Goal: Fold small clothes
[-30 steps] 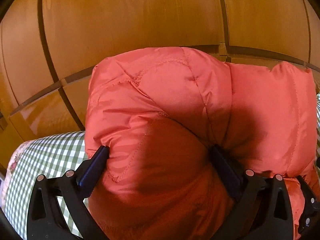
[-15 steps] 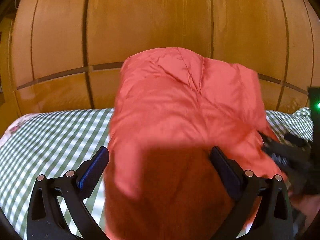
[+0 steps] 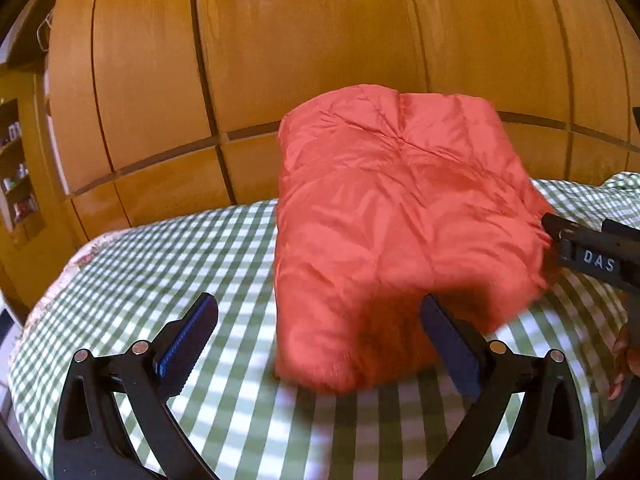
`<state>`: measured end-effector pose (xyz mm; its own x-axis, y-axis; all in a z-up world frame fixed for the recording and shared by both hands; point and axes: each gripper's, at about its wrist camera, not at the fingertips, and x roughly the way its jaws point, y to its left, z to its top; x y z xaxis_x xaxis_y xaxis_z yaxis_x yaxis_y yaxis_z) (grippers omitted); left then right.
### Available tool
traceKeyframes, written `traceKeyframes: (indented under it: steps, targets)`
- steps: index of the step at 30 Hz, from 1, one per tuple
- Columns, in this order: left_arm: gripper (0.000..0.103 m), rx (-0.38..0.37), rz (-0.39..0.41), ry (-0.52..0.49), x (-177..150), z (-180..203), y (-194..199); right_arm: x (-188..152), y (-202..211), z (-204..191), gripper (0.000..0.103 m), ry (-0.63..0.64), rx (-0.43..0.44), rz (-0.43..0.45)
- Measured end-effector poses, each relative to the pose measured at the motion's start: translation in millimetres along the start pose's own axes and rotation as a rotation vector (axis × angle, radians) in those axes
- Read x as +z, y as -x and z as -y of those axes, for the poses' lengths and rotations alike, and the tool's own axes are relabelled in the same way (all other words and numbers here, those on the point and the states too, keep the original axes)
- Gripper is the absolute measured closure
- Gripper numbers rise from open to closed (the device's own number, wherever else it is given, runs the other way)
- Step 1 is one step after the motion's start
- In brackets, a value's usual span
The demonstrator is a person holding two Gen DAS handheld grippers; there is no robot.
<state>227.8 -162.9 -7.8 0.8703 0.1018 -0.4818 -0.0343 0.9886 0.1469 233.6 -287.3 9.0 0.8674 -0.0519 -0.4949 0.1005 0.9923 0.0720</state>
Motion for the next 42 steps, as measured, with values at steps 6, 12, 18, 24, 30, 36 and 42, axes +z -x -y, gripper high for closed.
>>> traceKeyframes:
  steps: [6, 12, 18, 24, 30, 36, 42]
  targets:
    - [0.003, 0.057, -0.037, 0.072, -13, -13, 23, -19, 40, -5, 0.002, 0.057, -0.030, -0.017]
    - [0.003, 0.087, -0.020, 0.071, -26, -15, 55, -42, 70, -4, 0.002, 0.063, 0.002, -0.025]
    - [0.003, 0.085, 0.009, 0.053, -31, -15, 84, -57, 96, -9, 0.002, 0.088, 0.030, -0.015]
    - [0.003, 0.081, 0.020, 0.052, -39, -20, 103, -70, 111, -7, 0.002, 0.076, 0.026, -0.018]
    - [0.003, 0.067, -0.020, 0.073, -50, -24, 109, -75, 125, -21, 0.002, 0.125, 0.036, 0.013]
    - [0.003, 0.068, -0.027, 0.097, -54, -28, 112, -80, 132, -29, 0.002, 0.145, 0.048, 0.025]
    - [0.003, 0.064, -0.050, 0.131, -58, -32, 110, -83, 132, -32, 0.002, 0.154, 0.050, 0.017]
